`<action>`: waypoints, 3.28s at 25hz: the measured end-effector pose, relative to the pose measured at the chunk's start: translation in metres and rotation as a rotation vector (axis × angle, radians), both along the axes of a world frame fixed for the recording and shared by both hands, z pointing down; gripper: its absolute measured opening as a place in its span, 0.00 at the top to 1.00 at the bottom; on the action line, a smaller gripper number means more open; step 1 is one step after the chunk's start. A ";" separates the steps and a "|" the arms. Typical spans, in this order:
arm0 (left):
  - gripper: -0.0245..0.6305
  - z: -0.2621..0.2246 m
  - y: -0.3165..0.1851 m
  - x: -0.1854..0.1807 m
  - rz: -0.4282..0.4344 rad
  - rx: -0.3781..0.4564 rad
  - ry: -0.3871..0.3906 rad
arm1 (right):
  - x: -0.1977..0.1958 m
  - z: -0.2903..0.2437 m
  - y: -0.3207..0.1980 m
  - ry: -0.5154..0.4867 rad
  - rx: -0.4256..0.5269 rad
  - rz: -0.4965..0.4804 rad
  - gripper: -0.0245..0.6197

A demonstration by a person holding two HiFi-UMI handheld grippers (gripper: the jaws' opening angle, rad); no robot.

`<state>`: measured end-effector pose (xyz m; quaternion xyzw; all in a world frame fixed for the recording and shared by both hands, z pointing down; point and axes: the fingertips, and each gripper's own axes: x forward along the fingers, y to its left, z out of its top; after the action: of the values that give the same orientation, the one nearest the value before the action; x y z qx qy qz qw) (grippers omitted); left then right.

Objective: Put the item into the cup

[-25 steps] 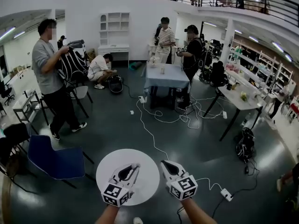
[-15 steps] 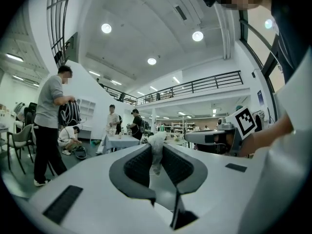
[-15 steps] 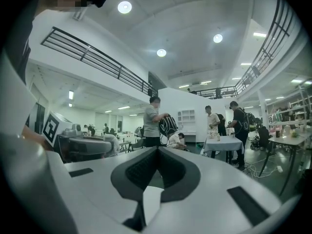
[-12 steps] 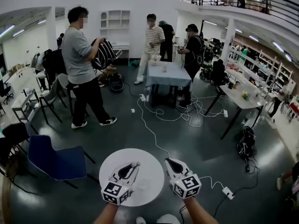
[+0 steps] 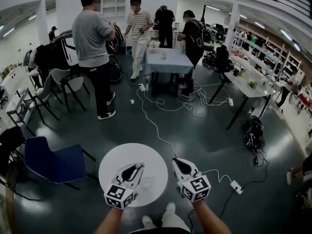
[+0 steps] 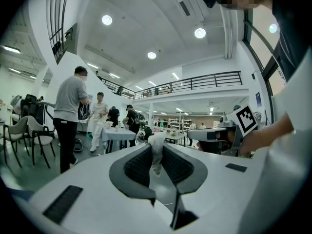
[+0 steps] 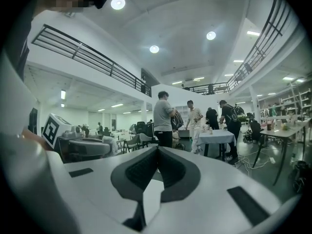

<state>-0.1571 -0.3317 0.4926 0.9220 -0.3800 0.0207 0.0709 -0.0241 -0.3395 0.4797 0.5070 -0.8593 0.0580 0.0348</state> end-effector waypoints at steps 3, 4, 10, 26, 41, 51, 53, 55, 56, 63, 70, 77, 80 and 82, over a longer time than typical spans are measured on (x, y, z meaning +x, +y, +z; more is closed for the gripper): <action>0.85 0.017 -0.011 0.009 0.006 -0.030 -0.017 | 0.010 0.014 -0.009 -0.006 -0.028 0.009 0.94; 0.85 0.023 -0.013 0.013 0.007 -0.039 -0.026 | 0.015 0.018 -0.010 -0.007 -0.036 0.010 0.94; 0.85 0.069 -0.037 0.025 -0.007 -0.097 -0.076 | 0.032 0.051 -0.030 -0.014 -0.083 0.006 0.94; 0.85 0.194 -0.061 0.036 -0.013 -0.245 -0.225 | 0.047 0.130 -0.064 -0.004 -0.217 -0.029 0.94; 0.85 0.286 -0.054 0.036 0.022 -0.331 -0.335 | 0.045 0.176 -0.063 0.052 -0.289 -0.061 0.94; 0.85 0.303 -0.056 0.040 0.023 -0.390 -0.327 | 0.045 0.188 -0.061 0.039 -0.315 -0.060 0.94; 0.80 0.306 -0.056 0.037 0.028 -0.406 -0.323 | 0.041 0.190 -0.063 0.046 -0.319 -0.064 0.94; 0.77 0.311 -0.056 0.035 0.033 -0.416 -0.324 | 0.040 0.192 -0.064 0.049 -0.322 -0.064 0.94; 0.76 0.312 -0.057 0.035 0.032 -0.414 -0.323 | 0.040 0.192 -0.065 0.049 -0.323 -0.064 0.94; 0.73 0.300 -0.056 0.042 0.029 -0.397 -0.304 | 0.043 0.187 -0.060 0.050 -0.322 -0.065 0.94; 0.71 0.303 -0.052 0.035 0.024 -0.413 -0.310 | 0.038 0.182 -0.058 0.050 -0.317 -0.065 0.94; 0.73 0.291 -0.044 0.033 0.008 -0.416 -0.277 | 0.035 0.176 -0.054 0.048 -0.299 -0.073 0.94; 0.78 0.272 -0.039 0.029 0.008 -0.389 -0.267 | 0.026 0.161 -0.050 0.047 -0.281 -0.082 0.94; 0.84 0.257 -0.038 0.023 0.001 -0.366 -0.273 | 0.018 0.150 -0.049 0.047 -0.268 -0.091 0.94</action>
<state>-0.1345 -0.3694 0.7497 0.8826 -0.3756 0.2138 0.1848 -0.0061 -0.3886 0.6299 0.4597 -0.8648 0.1590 0.1248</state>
